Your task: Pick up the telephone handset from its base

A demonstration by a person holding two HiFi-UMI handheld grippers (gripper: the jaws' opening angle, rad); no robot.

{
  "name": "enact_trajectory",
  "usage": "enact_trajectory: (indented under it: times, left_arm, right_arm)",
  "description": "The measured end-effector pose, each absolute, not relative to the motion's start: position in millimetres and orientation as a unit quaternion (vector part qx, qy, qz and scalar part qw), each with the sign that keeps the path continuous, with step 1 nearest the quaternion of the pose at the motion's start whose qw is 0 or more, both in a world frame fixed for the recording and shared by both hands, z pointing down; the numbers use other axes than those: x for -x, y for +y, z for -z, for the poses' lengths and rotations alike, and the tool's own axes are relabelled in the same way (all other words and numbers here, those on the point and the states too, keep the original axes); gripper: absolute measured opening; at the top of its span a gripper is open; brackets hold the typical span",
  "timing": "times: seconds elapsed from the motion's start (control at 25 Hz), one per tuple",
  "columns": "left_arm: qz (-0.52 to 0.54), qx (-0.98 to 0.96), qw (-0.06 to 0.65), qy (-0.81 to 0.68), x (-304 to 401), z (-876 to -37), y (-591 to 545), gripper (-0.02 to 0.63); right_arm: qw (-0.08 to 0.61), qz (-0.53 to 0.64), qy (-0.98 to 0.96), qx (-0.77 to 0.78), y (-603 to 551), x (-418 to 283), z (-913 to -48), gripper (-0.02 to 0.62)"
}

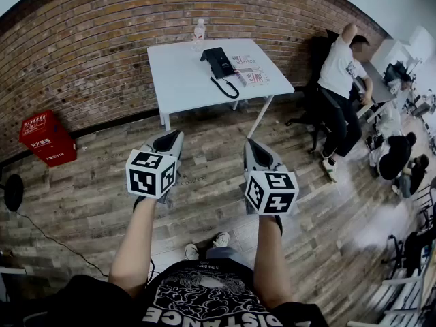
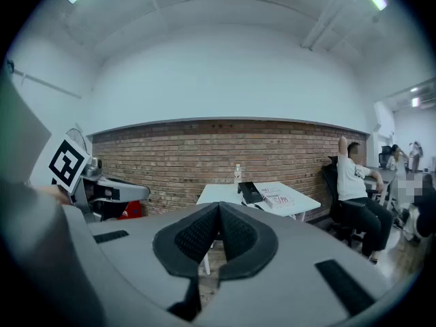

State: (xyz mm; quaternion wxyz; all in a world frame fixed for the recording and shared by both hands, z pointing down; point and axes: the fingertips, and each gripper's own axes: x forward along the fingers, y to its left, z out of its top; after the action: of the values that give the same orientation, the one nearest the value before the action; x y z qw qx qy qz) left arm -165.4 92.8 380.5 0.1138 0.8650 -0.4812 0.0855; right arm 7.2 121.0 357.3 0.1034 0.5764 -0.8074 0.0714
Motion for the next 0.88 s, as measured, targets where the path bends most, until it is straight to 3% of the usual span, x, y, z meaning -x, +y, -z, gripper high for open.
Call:
enact_trajectory:
  times: [0.88]
  left_arm:
    - [-0.106, -0.861, 0.120, -0.482, 123.0, -412.9, 5.8, 0.012]
  right_arm:
    - [0.094, -0.087, -0.810, -0.572, 36.1, -44.9, -390.3, 0.000]
